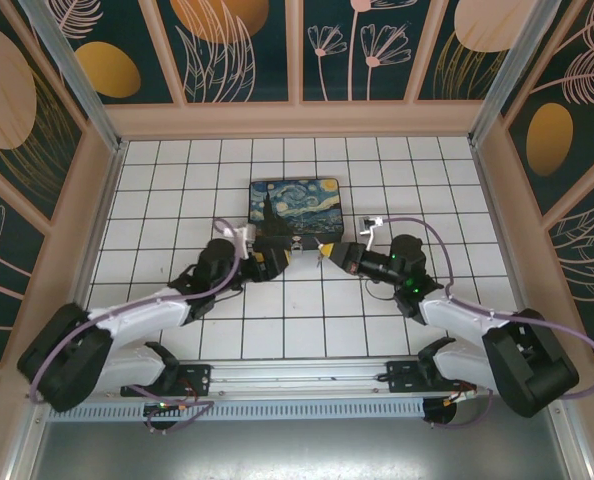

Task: Unlock the padlock with the key

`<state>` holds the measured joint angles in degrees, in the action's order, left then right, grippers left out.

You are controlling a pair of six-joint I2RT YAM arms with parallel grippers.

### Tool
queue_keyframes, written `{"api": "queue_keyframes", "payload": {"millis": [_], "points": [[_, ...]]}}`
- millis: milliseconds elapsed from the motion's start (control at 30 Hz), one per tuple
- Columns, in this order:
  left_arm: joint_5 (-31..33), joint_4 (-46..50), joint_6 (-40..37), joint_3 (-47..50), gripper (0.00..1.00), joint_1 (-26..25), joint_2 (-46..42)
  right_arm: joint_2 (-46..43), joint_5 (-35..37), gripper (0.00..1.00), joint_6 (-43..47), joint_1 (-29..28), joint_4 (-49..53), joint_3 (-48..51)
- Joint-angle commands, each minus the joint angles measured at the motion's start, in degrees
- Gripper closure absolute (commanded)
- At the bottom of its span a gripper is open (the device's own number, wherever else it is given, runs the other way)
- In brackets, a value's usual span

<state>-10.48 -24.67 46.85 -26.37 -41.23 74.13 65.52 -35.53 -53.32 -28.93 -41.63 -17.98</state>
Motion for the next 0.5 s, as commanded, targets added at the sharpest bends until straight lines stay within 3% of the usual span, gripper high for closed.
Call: {"api": "queue_keyframes", "payload": {"millis": [0,200,467], "points": [[11.50,9.48,-6.17,-8.50,0.23,-5.09,9.04,-2.09,3.09,0.98,5.78,2.07,12.78,-2.01],[24.40,15.89,-3.81,-18.35,0.24,-8.51,20.17,-6.69,4.14,0.98,8.21,7.20,19.98,-2.52],[27.57,19.34,-1.67,-23.20,0.26,-8.63,29.05,-9.86,3.87,0.98,10.42,10.03,24.00,-2.58]]}}
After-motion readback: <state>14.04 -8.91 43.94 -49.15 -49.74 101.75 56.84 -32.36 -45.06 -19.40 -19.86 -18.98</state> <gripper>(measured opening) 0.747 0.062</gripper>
